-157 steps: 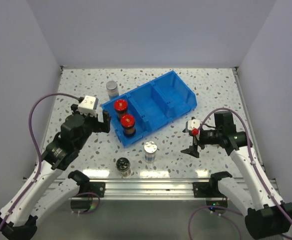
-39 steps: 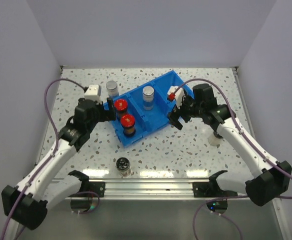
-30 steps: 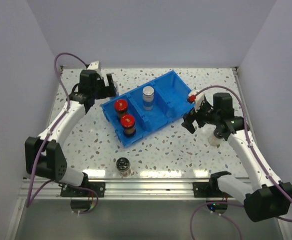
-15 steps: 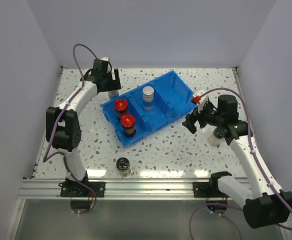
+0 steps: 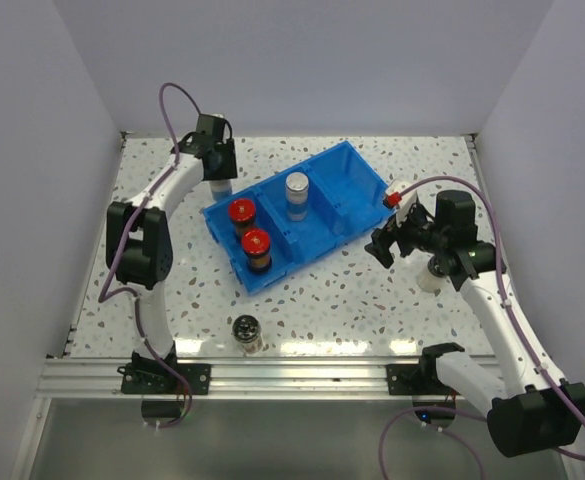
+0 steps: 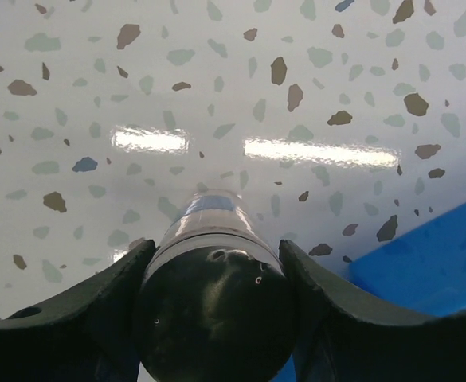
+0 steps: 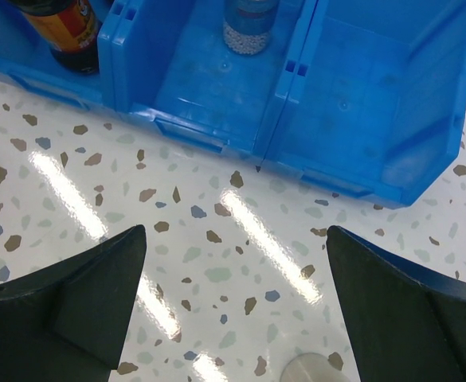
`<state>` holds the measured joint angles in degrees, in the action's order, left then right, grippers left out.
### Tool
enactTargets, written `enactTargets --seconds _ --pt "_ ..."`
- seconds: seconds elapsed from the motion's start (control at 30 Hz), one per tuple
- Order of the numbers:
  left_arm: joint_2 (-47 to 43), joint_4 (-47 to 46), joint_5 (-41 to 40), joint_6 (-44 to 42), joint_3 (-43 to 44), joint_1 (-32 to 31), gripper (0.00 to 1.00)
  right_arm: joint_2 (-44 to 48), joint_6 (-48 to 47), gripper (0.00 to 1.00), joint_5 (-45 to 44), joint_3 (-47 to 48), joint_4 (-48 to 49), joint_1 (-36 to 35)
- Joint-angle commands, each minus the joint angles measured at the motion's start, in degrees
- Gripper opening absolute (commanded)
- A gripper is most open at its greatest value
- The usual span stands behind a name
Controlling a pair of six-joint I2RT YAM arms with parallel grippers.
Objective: Organize the condiment bottles
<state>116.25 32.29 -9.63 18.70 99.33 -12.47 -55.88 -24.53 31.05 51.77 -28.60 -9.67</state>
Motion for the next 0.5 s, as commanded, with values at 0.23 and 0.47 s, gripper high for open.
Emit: enactTargets --seconds 0.23,0.47 --pt "-17.2 -7.5 -9.0 -8.1 -2.7 -1.9 0.00 -0.5 -1.3 0.98 -0.6 -1.1 2.3 0.3" --pt "-27.4 -9.9 -3.6 -9.8 -9.8 -7.0 0.00 -1.0 -1.9 0.98 -0.6 -1.5 2.5 0.3"
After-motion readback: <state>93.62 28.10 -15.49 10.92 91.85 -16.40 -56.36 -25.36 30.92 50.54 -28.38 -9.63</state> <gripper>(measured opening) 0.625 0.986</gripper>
